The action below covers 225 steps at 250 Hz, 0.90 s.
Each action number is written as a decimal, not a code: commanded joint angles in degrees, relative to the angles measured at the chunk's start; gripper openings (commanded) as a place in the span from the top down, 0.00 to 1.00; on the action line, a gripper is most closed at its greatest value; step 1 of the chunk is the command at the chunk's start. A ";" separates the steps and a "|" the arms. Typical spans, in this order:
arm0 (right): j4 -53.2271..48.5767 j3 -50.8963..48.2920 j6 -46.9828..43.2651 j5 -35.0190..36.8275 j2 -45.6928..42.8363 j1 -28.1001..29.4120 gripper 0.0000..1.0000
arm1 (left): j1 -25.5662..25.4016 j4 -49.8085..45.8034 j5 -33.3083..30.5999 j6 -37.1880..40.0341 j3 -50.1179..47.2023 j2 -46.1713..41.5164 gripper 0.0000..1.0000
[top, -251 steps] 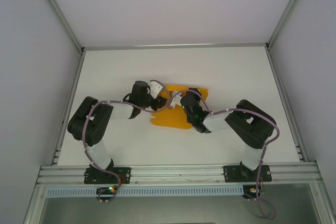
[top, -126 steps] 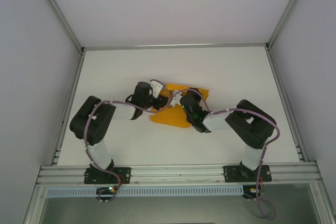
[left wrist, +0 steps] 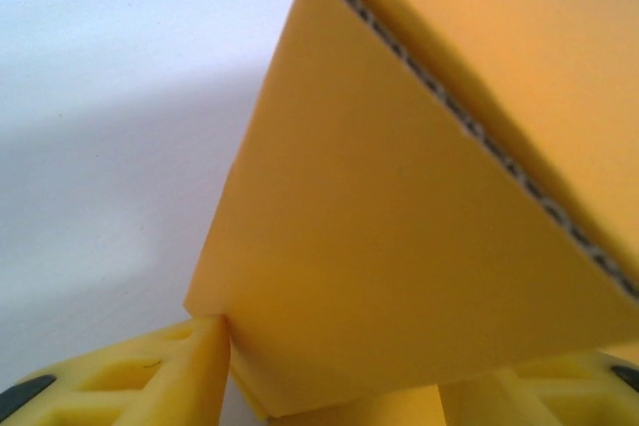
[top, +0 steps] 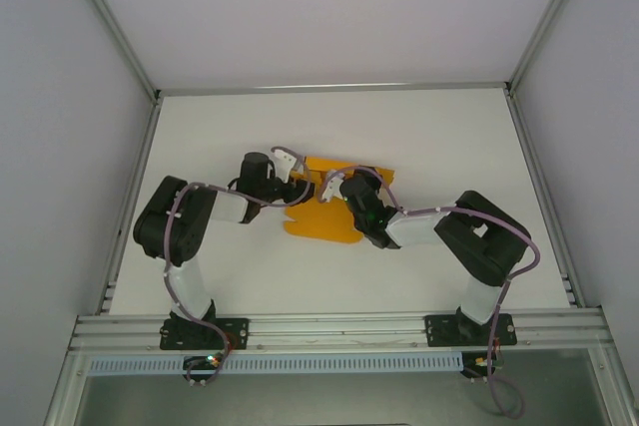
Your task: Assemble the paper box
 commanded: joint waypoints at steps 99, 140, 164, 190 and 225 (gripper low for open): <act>-16.74 0.61 4.03 -14.57 1.72 1.49 1.00 | -1.51 6.55 0.69 2.18 5.87 1.61 0.35; -19.38 1.26 4.84 -15.87 0.92 1.49 1.00 | -2.71 -0.26 -6.20 6.25 7.85 -0.28 0.28; -19.75 1.48 5.39 -16.21 0.66 1.49 1.00 | -2.50 -0.47 -6.82 4.92 8.29 -0.01 0.40; -21.25 1.76 6.12 -17.06 0.58 1.49 1.00 | -2.19 1.76 -4.12 3.57 8.22 1.42 0.43; -23.41 2.08 6.88 -18.82 -0.17 1.49 1.00 | -2.49 4.91 -1.53 3.24 8.22 1.70 0.53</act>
